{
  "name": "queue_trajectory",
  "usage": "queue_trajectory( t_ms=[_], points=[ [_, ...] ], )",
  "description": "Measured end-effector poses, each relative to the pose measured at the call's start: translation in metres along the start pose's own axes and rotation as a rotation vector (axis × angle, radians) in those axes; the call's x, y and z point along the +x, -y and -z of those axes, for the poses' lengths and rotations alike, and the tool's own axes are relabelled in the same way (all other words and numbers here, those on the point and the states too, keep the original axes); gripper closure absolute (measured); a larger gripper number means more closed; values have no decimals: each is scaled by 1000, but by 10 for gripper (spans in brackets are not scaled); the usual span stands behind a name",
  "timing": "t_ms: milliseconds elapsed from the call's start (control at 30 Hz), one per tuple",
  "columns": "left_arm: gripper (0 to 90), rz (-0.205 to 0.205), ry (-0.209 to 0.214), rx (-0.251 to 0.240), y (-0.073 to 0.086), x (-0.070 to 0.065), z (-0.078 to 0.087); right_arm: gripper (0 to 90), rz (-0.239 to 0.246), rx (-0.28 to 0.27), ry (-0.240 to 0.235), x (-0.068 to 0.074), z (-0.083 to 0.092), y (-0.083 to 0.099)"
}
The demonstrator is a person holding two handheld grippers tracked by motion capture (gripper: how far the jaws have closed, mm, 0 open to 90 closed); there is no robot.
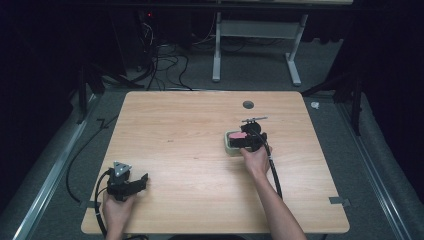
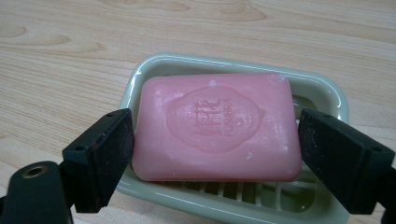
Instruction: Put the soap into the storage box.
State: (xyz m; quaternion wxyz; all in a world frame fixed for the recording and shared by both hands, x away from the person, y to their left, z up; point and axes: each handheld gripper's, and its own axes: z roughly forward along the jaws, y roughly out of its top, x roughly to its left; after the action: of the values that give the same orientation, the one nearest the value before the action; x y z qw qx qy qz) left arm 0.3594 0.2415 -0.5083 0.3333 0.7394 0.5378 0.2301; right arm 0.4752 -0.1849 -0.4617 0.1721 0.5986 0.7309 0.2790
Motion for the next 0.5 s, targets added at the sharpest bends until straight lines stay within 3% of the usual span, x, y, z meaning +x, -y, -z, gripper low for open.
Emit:
queue_trajectory(
  t_ms=[500],
  points=[
    [247,0,0,0,0,0,0,122,28,-60,-13,-3,15,-1]
  ],
)
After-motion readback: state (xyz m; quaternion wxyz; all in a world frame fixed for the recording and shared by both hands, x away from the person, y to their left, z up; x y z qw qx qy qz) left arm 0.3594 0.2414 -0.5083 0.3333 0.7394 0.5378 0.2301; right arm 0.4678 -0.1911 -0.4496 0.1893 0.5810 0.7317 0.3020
